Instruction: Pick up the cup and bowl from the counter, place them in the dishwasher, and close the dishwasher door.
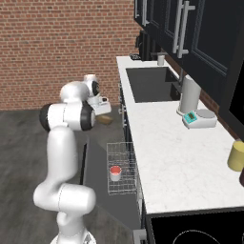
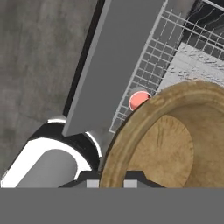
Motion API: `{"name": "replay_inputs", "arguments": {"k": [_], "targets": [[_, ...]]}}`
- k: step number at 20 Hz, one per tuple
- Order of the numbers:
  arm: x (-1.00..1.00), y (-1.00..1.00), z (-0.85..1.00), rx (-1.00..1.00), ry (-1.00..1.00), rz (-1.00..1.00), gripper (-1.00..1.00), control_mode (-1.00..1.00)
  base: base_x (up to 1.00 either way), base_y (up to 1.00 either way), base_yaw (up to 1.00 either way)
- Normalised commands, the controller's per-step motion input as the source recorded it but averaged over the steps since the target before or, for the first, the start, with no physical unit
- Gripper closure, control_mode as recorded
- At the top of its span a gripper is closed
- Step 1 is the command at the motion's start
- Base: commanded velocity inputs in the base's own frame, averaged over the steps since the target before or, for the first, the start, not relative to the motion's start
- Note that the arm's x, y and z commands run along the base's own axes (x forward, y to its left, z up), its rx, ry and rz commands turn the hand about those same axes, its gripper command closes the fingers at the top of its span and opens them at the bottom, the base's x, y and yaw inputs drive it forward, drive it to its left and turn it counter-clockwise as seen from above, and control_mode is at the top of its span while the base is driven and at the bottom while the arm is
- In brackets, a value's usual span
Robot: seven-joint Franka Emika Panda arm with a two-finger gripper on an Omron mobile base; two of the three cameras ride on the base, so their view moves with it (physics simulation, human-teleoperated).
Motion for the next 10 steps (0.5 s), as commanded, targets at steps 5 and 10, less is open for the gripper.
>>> {"name": "replay_inputs", "arguments": {"k": [5, 10], "targets": [[-1.0, 0.1, -0.13, -0.05, -0.02, 0.0, 1.0, -1.0, 0.0, 0.0, 0.0], [-0.97, -0.13, -0.22, -0.13, -0.01, 0.0, 1.0, -1.0, 0.0, 0.0, 0.0]]}}
